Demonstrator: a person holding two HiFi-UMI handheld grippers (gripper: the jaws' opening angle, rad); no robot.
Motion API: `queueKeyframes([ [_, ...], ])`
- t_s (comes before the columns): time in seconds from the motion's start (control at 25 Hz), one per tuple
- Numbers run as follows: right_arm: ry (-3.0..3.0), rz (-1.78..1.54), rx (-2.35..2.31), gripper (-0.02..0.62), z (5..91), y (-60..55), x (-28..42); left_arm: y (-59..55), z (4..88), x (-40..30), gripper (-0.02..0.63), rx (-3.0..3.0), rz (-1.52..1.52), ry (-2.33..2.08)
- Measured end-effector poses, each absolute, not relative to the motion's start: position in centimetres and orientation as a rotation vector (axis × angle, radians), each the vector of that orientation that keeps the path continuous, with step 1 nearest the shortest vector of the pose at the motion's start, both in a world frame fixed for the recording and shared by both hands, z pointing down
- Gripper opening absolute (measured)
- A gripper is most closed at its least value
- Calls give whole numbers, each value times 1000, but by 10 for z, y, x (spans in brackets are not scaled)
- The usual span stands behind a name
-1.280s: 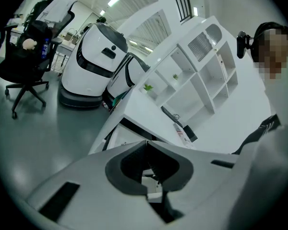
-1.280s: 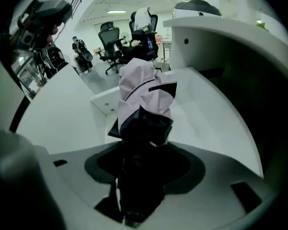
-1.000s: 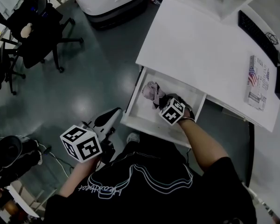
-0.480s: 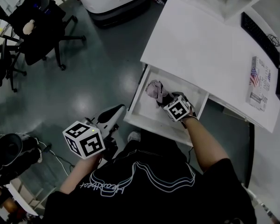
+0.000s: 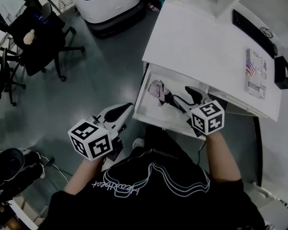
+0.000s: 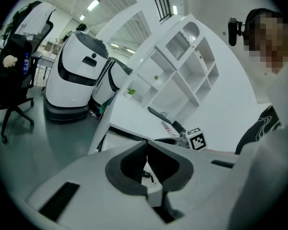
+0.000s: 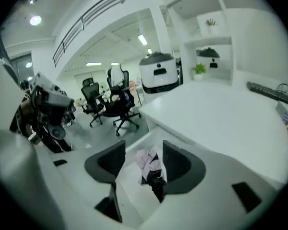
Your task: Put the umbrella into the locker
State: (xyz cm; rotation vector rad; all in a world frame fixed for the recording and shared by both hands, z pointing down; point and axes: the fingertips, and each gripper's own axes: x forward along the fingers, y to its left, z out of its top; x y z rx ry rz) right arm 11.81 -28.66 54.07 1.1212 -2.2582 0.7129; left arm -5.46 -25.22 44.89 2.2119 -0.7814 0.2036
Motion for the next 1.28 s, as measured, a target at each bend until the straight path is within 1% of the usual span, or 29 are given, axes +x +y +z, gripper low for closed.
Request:
queueKeyframes([
  [0.08, -2362, 726, 1246, 201, 490, -277, 117, -245, 436, -55, 6, 2244, 186, -751],
  [0.16, -2446, 720, 1375, 116, 445, -265, 118, -236, 423, -56, 6, 2270, 170, -724],
  [0.2, -2481, 711, 1428, 97, 426, -257, 118, -232, 416, -57, 6, 2283, 162, -713],
  [0.32, -2569, 671, 1525, 5, 382, -234, 115, -221, 389, -57, 6, 2339, 118, -685],
  [0.52, -2684, 541, 1532, 3, 332, -198, 103, -205, 339, -51, 6, 2454, 34, -629],
  [0.68, -2655, 364, 1541, 3, 317, -174, 98, -191, 316, -44, 6, 2526, -4, -572],
  [0.96, -2782, 429, 1503, 3, 306, -141, 74, -169, 305, -46, 6, 2559, -45, -503],
  [1.28, -2848, 452, 1448, 3, 311, -131, 62, -153, 304, -44, 6, 2581, -22, -478],
])
